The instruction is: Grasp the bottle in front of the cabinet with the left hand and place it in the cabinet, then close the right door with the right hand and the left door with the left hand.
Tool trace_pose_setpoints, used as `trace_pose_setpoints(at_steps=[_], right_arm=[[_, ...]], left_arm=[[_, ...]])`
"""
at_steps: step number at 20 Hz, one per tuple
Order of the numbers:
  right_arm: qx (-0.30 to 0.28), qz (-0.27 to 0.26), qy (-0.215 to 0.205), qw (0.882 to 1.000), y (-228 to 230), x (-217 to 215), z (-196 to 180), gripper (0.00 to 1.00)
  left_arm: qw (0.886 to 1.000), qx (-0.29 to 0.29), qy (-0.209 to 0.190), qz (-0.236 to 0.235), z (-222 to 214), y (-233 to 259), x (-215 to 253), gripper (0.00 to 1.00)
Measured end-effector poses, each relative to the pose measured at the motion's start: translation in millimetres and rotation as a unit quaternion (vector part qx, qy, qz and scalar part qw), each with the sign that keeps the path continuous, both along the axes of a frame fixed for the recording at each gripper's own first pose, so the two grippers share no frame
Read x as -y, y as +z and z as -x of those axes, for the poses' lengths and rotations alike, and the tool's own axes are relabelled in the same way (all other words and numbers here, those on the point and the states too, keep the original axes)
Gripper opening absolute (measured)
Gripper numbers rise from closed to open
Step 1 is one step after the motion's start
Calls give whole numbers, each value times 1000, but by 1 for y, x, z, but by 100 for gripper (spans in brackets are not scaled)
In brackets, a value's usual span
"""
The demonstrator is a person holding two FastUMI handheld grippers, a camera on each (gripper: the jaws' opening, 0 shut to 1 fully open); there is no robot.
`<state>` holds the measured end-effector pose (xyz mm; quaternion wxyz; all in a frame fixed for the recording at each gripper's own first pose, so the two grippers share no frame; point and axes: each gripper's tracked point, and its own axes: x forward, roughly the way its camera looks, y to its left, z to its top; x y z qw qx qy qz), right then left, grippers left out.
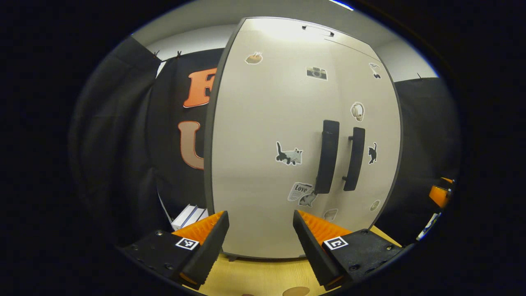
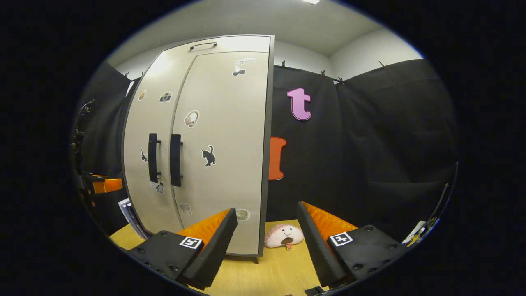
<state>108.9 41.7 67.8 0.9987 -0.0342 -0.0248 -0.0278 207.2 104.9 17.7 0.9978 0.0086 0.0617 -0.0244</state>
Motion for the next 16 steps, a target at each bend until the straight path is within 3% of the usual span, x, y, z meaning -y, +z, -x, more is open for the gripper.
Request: trace_pose_setpoints(at_steps=[6,16], right_arm=[[14,-15,-14,1000,10,-5,30,97],[27,-15,-58,998,18,-11,87,96]], left_arm=[[1000,14,23,-14,47,24,-40,95],[999,37,7,-28,77,62,-72,95]])
